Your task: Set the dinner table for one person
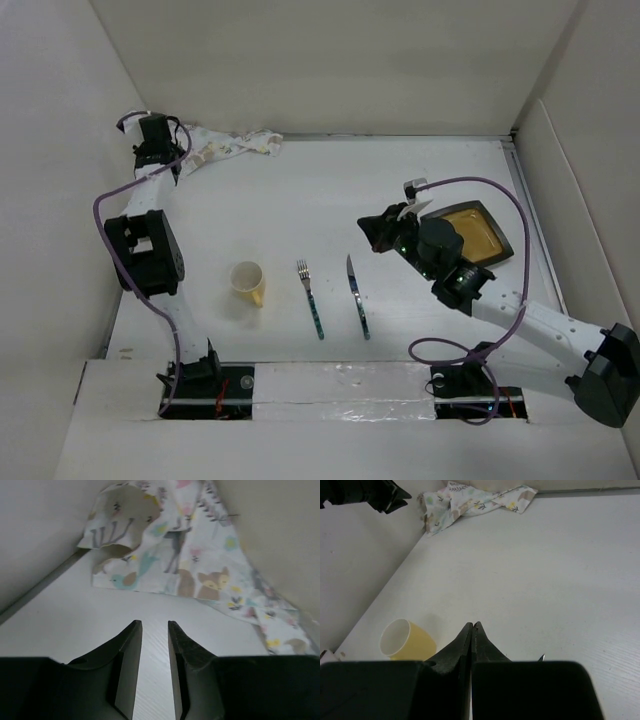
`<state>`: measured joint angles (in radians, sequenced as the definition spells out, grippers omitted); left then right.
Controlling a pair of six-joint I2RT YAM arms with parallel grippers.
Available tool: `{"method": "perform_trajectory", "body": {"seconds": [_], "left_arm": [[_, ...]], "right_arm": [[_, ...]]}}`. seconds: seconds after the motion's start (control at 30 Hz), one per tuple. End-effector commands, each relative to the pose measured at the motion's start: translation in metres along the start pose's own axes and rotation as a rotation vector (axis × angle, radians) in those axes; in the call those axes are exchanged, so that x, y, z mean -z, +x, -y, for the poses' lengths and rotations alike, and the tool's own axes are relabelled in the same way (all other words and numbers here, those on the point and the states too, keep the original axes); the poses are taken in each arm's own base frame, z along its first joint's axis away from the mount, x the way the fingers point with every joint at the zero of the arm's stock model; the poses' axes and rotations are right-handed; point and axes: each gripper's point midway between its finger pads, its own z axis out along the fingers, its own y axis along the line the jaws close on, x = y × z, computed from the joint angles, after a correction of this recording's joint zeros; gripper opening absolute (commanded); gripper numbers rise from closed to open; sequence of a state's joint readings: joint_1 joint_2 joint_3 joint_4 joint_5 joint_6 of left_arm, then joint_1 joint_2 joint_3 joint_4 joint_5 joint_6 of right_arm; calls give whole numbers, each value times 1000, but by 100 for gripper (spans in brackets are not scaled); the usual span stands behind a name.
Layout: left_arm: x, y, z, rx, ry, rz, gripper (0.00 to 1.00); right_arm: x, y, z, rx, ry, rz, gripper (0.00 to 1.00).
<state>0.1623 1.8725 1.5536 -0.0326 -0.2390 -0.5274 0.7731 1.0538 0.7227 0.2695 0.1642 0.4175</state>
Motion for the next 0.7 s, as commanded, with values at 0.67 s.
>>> {"method": "perform_trajectory", "body": {"seconds": [0.67], "left_arm": [[-138,43,-92,-74,-260,-201,56]], "right_arm": [[-33,23,-7,50,-49,-72,0]]}}
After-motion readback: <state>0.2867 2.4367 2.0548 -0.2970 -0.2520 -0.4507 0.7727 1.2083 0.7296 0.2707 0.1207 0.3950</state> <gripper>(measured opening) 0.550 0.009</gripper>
